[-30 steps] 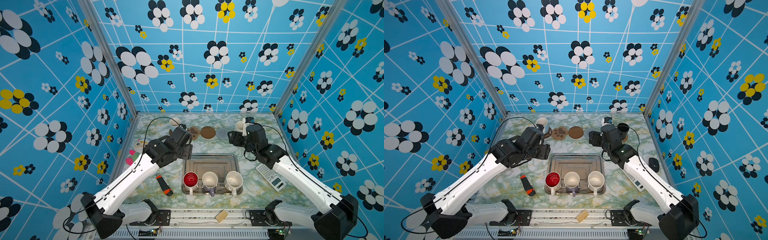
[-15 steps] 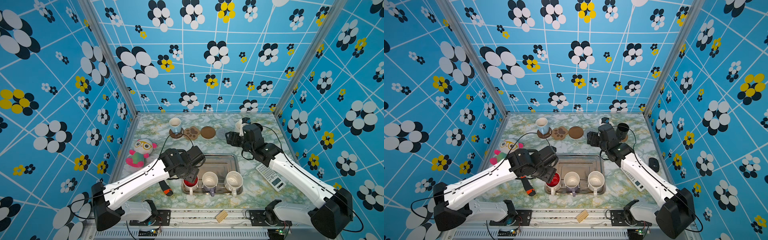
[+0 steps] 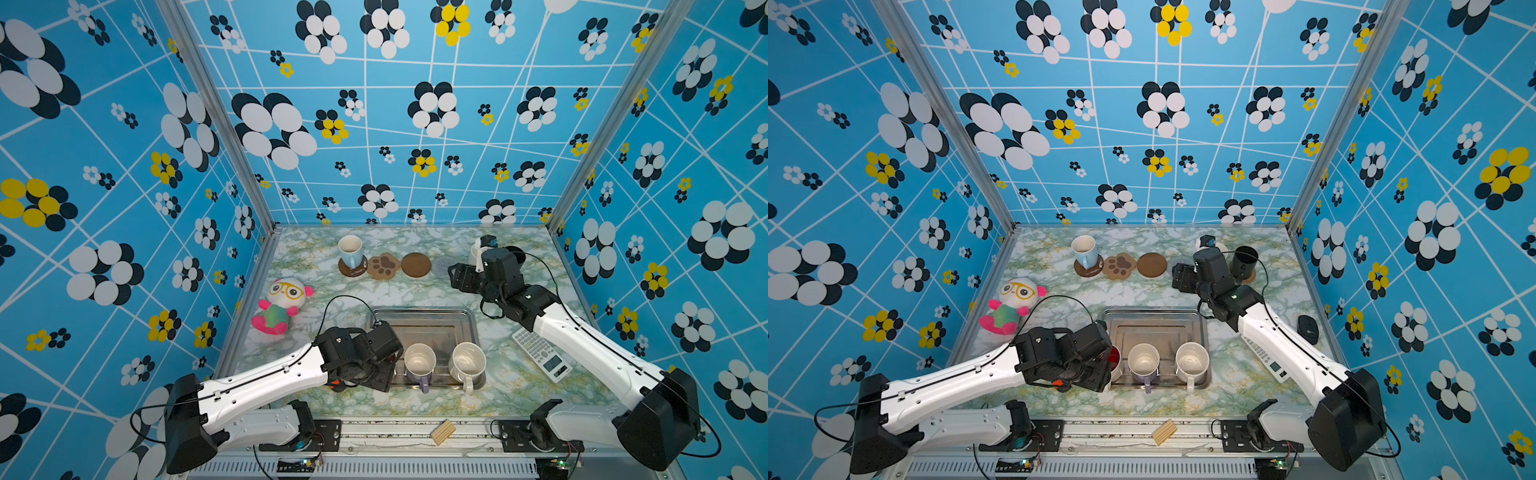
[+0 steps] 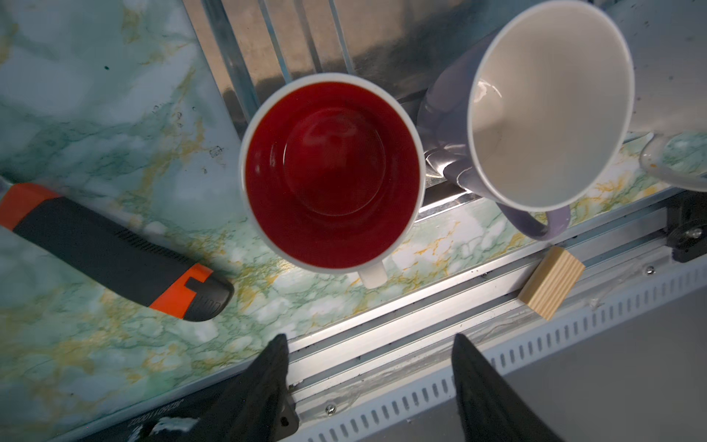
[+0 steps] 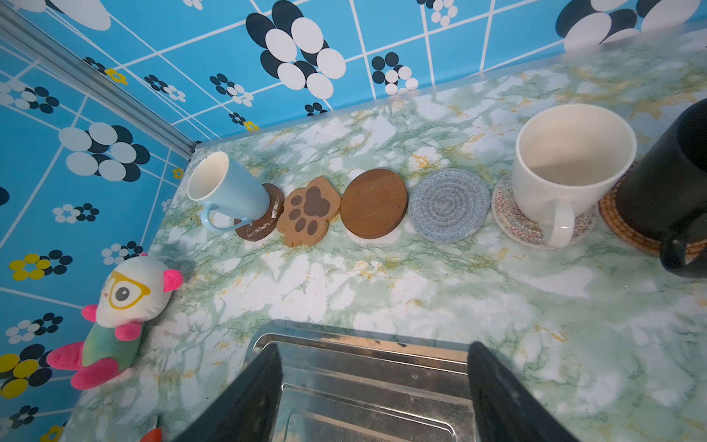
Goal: Place cups on coasters
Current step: Pick up the cup from the tray.
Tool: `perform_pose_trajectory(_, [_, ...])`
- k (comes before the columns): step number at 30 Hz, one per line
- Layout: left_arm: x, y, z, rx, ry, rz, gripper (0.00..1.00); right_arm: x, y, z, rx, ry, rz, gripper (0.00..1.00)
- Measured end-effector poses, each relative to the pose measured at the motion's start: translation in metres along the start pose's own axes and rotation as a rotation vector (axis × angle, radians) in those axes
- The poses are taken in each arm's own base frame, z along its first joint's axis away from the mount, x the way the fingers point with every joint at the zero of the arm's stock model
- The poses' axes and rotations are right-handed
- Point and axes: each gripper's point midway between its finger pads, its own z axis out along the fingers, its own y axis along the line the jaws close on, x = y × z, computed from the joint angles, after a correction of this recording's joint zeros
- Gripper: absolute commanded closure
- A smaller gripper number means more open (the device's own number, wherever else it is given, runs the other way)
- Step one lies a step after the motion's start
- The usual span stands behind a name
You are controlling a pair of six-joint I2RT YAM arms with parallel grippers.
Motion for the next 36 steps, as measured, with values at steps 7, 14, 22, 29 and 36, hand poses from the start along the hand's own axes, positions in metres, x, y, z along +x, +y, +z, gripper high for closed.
perform_pose_trajectory(7, [0.009,-0.005,0.016,-0.005,0.024,-0.036,0.33,0.001,0.0,0.001,0.002,0.003,-0.001,0.22])
perform_pose_trajectory(14, [0.012,-0.002,0.034,-0.038,0.018,-0.077,0.32,0.001,0.0,0.002,0.002,0.004,-0.001,0.22])
perform_pose_trajectory(22, [0.006,0.005,0.046,-0.056,-0.037,-0.144,0.41,0.001,-0.001,0.002,0.003,0.005,-0.001,0.22])
perform_pose_trajectory(29, [0.001,0.007,0.052,-0.074,-0.062,-0.173,0.47,0.002,-0.001,0.003,0.005,0.008,-0.001,0.22])
perform_pose_trajectory(36, [0.007,0.014,0.065,-0.122,-0.036,-0.176,0.49,0.004,-0.002,0.005,0.008,0.014,-0.003,0.22])
